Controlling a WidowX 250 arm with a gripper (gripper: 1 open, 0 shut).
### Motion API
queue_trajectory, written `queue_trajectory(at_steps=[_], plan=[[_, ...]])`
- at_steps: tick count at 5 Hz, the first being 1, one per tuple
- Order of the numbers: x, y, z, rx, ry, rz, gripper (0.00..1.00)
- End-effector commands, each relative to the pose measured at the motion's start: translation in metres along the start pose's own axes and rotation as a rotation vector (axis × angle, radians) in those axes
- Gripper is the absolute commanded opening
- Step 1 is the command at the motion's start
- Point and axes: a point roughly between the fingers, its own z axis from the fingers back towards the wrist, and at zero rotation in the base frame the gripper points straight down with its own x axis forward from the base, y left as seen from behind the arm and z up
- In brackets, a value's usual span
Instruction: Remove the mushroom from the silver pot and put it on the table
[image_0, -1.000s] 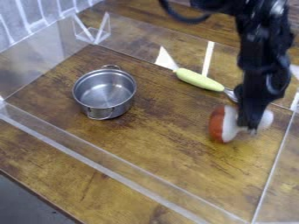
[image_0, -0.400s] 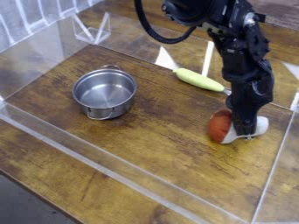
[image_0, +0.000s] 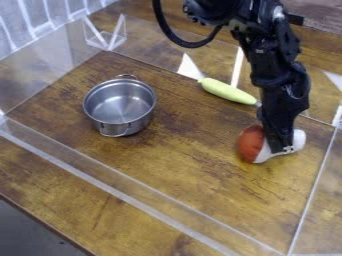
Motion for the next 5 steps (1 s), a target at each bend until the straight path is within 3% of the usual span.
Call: queue_trajectory(at_steps=[1,3,4,5], plan=[[-0.004,-0.005,0.018,-0.041,0.0,0.081,0.0],[-0.01,-0.013,0.02,-0.14,0.063,0.177,0.0],[-0.016,-0.013,0.016,-0.164,0.09,0.22,0.0],[-0.013,-0.011,0.021,-0.211,0.149,0.158,0.0]])
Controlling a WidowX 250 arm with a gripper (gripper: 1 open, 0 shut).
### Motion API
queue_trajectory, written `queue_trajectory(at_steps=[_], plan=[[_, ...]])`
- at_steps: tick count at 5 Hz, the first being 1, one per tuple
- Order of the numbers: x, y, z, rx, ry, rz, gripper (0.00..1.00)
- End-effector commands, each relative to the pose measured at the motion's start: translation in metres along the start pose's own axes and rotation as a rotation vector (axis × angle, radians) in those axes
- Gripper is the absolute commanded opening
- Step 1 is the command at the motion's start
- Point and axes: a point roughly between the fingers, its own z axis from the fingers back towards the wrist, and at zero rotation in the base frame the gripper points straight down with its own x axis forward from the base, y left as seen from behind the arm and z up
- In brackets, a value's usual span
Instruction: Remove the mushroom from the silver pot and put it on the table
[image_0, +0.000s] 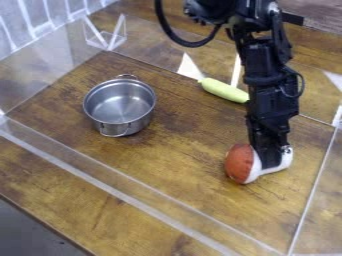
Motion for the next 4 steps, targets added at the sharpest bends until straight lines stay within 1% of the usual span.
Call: queue_trajectory(at_steps=[1,2,3,4], plan=[[0.005,0.003,0.024,-0.006,0.023,-0.069,0.0],[-0.008,0.002,0.034,0.006,0.017,-0.047,1.0],[-0.021,0.001,0.048,0.025,0.009,-0.021,1.0],[-0.02,0.003,0.067,0.056,0.015,-0.021,1.0]])
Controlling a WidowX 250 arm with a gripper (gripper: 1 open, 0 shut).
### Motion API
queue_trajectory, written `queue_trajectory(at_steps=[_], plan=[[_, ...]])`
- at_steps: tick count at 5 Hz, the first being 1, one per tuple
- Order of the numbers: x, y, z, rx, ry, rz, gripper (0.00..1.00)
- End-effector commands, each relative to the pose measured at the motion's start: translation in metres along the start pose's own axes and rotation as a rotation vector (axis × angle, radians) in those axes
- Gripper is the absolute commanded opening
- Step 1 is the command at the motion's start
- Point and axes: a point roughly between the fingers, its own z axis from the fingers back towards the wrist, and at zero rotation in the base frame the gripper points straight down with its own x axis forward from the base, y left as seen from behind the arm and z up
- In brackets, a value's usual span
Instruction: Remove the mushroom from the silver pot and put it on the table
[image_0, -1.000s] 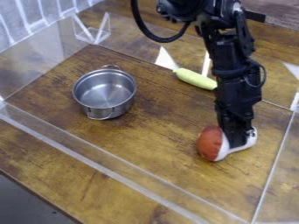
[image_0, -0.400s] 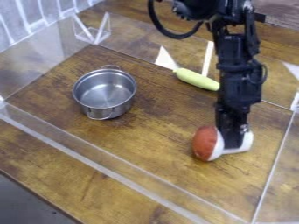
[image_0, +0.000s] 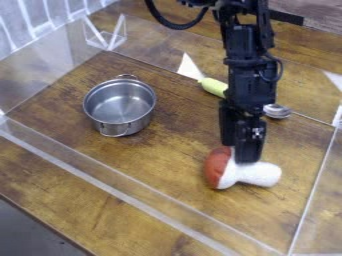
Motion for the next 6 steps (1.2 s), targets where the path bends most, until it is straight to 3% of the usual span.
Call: queue_trajectory(at_steps=[1,3,4,6], plan=[[0.001,0.003,0.045,0.078,-0.085,-0.014,0.0],[0.002,-0.004,0.054,0.087,-0.067,-0.06,0.0],[0.002,-0.008,0.055,0.086,-0.06,-0.088,1.0],[-0.005,-0.008,0.05,0.079,-0.016,-0.246,1.0]])
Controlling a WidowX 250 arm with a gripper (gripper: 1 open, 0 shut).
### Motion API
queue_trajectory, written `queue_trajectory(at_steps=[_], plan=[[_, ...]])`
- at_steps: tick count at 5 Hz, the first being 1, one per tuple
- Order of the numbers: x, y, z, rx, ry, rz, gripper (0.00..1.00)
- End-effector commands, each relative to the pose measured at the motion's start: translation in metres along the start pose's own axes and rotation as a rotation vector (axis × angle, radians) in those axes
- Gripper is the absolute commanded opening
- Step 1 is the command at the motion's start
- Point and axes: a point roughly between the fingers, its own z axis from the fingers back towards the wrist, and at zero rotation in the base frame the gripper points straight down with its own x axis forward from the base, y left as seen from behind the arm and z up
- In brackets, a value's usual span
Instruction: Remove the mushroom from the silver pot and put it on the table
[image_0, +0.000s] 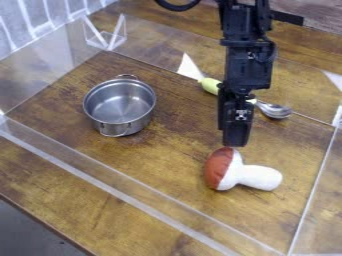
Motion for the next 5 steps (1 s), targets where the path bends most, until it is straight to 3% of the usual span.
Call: queue_trajectory(at_steps=[1,2,3,4,5], plan=[[0.011,-0.016,0.031,0.087,-0.07,-0.006,1.0],[0.017,-0.02,0.023,0.087,-0.087,0.031,1.0],[0.021,-0.024,0.02,0.089,-0.101,0.081,0.0],[0.022,-0.015,0.012,0.094,-0.117,0.146,0.0],[0.023,-0.007,0.009,0.111,-0.133,0.212,1.0]])
